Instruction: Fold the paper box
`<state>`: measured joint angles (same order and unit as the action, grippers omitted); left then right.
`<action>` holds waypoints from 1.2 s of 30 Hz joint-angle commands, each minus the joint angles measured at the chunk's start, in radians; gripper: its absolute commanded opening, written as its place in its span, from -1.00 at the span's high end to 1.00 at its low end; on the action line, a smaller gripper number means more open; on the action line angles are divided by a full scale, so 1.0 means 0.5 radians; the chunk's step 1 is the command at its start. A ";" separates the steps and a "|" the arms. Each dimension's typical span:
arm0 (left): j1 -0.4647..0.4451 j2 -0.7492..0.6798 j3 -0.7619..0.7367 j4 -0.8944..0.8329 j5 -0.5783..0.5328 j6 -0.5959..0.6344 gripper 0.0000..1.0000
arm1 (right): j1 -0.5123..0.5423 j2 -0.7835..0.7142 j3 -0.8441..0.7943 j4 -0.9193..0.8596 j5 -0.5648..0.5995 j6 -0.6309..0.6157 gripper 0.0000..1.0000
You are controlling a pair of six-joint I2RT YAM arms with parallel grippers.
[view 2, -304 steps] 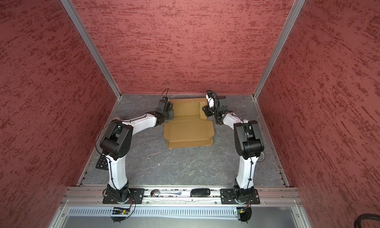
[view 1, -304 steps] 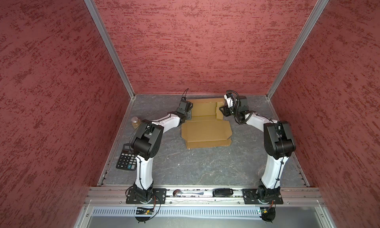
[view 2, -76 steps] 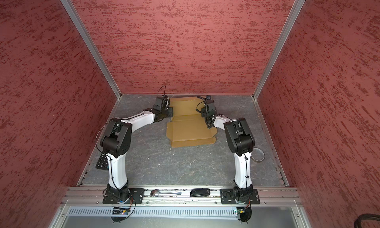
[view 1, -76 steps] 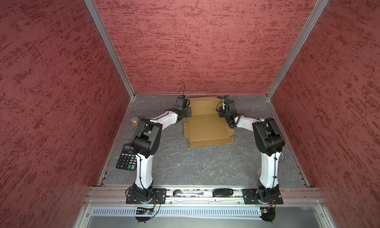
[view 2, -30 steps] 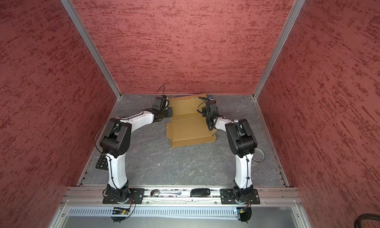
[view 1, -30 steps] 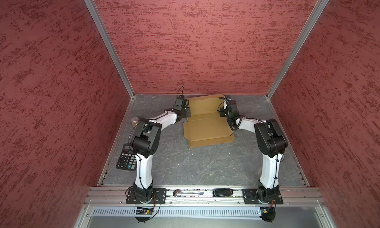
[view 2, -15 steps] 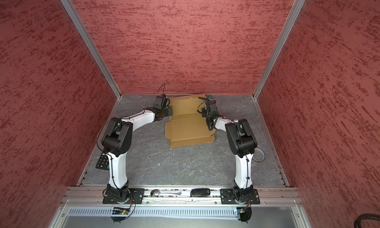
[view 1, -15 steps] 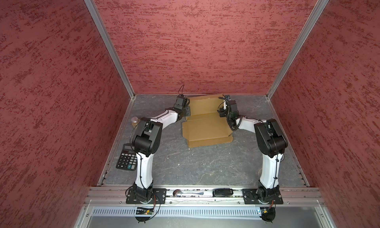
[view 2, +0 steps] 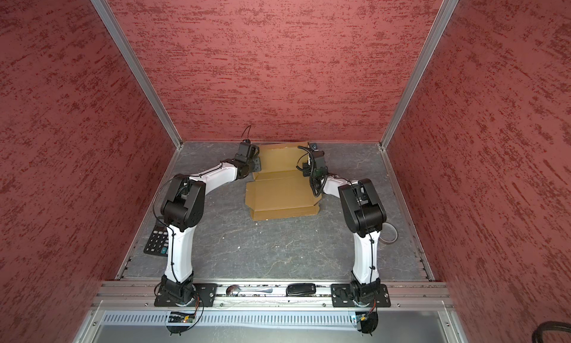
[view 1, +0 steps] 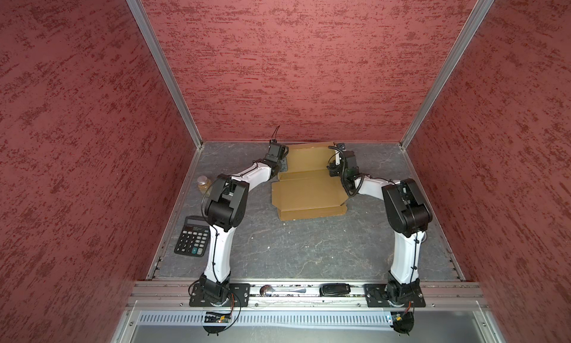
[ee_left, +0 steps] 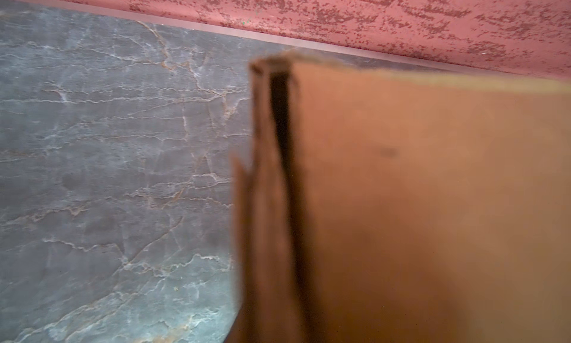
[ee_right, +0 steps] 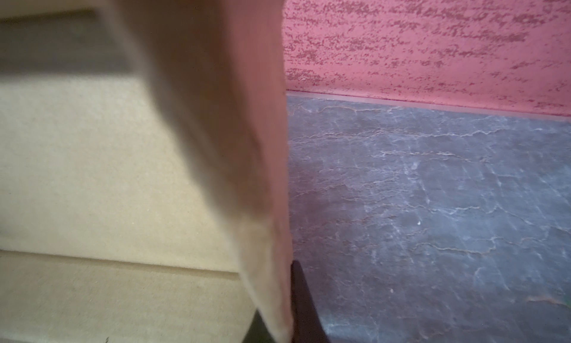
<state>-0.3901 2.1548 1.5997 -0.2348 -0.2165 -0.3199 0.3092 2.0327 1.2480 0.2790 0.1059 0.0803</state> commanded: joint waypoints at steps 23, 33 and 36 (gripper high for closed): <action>-0.122 0.090 0.085 -0.437 -0.486 -0.051 1.00 | 0.099 -0.164 -0.110 -0.032 -0.293 0.138 0.90; -0.162 0.083 0.097 -0.625 -0.581 -0.106 1.00 | 0.148 -0.187 -0.161 0.012 -0.337 0.180 0.90; -0.164 0.081 0.094 -0.635 -0.583 -0.104 0.93 | 0.152 -0.176 -0.161 0.013 -0.325 0.188 0.90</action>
<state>-0.4496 2.1677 1.6562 -0.4572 -0.5293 -0.3779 0.3473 1.9869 1.1679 0.2413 0.0334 0.1539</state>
